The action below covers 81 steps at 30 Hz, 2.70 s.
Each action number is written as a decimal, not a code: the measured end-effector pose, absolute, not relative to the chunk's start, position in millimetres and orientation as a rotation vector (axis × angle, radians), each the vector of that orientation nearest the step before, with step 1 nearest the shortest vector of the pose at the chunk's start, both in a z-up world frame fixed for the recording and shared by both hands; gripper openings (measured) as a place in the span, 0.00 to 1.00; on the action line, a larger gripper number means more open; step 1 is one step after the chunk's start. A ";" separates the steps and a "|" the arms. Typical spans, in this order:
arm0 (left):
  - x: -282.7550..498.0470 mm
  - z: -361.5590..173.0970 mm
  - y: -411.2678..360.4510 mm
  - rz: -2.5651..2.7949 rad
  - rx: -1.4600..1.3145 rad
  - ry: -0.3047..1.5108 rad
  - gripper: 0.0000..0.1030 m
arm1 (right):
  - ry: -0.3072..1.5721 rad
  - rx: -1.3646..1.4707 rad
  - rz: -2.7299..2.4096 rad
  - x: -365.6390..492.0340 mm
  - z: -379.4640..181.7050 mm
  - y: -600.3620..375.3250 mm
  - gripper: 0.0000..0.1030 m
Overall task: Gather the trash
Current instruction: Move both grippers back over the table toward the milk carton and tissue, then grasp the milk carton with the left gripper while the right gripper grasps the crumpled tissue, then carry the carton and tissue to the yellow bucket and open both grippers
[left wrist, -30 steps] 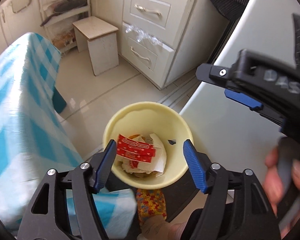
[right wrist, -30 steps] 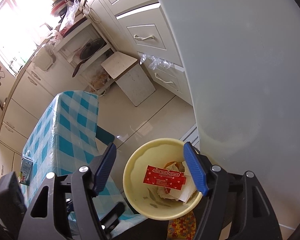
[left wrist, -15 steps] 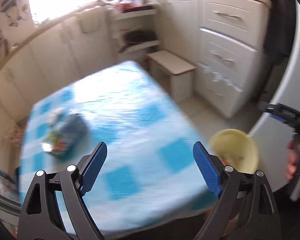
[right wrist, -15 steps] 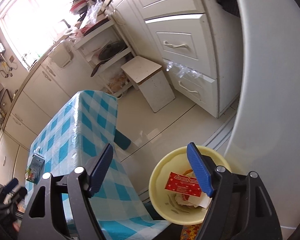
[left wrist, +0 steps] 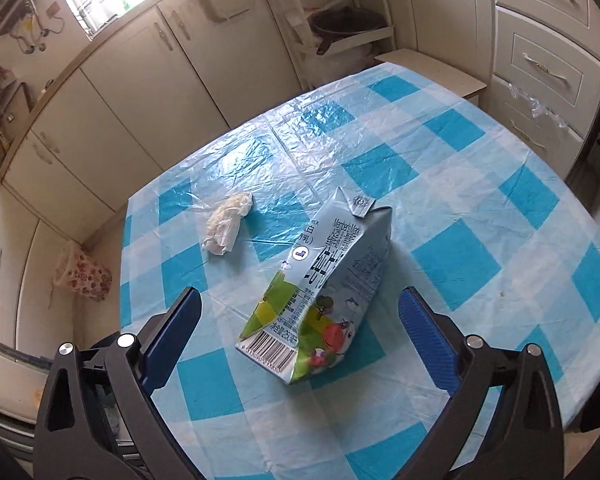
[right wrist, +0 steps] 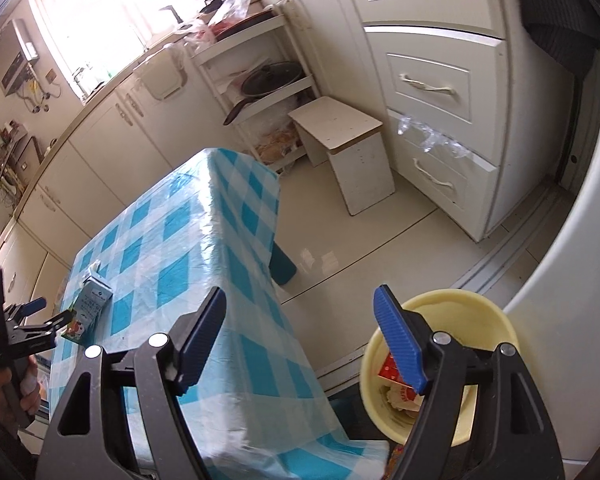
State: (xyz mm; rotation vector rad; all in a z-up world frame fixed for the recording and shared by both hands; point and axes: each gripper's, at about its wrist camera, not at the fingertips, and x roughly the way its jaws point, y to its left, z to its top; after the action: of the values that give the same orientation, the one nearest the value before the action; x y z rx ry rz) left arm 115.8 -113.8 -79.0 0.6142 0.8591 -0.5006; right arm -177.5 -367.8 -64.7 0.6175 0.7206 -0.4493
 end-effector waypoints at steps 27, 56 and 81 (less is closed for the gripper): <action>139.3 -86.4 11.1 -0.504 0.495 1.052 0.63 | 0.867 0.332 0.072 115.0 -70.4 -160.6 0.71; 124.4 -74.8 -40.4 -0.622 0.388 1.030 0.35 | 0.877 0.370 -0.077 -52.5 -43.6 -290.8 0.23; -39.0 -30.0 -206.1 -0.992 0.213 0.951 0.35 | 0.981 0.542 -0.415 -226.7 -91.4 -431.4 0.24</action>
State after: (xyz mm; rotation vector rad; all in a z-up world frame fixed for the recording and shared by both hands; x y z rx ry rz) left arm -39.0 -206.1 -30.0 0.2130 0.9515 -0.9918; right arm -226.7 -431.4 -91.4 0.5419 0.9809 -0.4151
